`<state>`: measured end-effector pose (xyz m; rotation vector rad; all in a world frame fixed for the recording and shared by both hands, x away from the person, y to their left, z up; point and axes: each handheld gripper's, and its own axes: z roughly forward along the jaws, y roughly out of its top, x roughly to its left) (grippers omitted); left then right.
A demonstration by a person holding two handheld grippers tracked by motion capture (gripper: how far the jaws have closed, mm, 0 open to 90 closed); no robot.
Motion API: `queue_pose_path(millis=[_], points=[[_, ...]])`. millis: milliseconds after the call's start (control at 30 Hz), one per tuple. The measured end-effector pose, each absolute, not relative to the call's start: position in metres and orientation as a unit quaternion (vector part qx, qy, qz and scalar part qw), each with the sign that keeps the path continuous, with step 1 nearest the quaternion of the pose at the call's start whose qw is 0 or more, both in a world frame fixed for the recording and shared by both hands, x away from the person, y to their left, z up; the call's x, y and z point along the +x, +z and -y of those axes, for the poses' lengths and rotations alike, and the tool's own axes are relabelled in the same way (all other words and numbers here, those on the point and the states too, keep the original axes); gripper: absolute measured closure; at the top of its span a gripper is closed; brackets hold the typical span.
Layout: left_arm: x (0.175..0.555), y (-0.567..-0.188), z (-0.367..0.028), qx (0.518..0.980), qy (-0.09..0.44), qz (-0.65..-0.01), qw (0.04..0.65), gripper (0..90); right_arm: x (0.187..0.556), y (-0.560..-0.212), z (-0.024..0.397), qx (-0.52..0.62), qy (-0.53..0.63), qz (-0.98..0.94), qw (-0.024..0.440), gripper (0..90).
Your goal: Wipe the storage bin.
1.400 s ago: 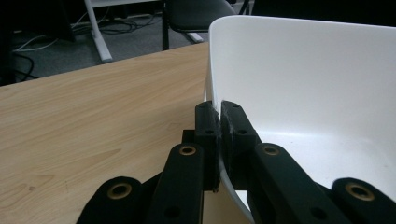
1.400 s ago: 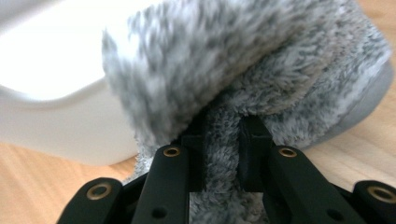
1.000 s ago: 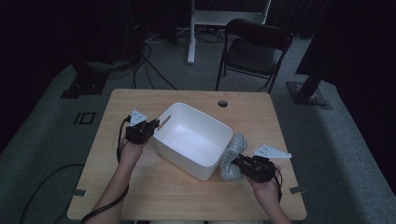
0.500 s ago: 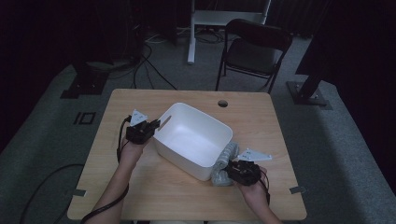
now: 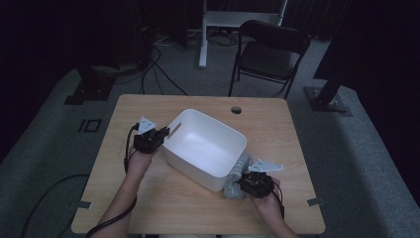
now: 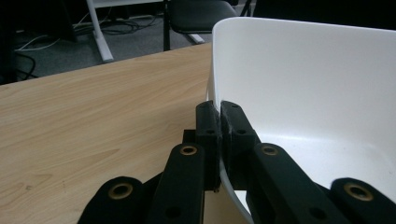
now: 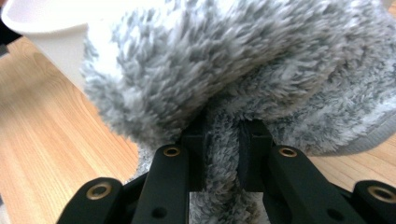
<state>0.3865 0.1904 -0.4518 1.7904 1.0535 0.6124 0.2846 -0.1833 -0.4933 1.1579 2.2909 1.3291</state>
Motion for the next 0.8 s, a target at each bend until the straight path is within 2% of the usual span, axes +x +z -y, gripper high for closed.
queue_pose_path(millis=[200,300,567,800], points=[[0.386,-0.452,-0.191,0.732,0.248,-0.428,0.469,86.9,0.286,-0.503,0.183,0.402,0.437,-0.795,0.126,76.2],[0.387,-0.452,-0.192,0.734,0.247,-0.425,0.469,86.9,0.291,-0.520,0.179,0.415,0.418,-0.800,0.117,75.9],[0.387,-0.451,-0.193,0.731,0.250,-0.431,0.467,86.5,0.308,-0.534,0.182,0.439,0.409,-0.794,0.098,75.5],[0.387,-0.452,-0.191,0.723,0.255,-0.441,0.467,86.6,0.305,-0.523,0.188,0.438,0.422,-0.788,0.096,75.3]])
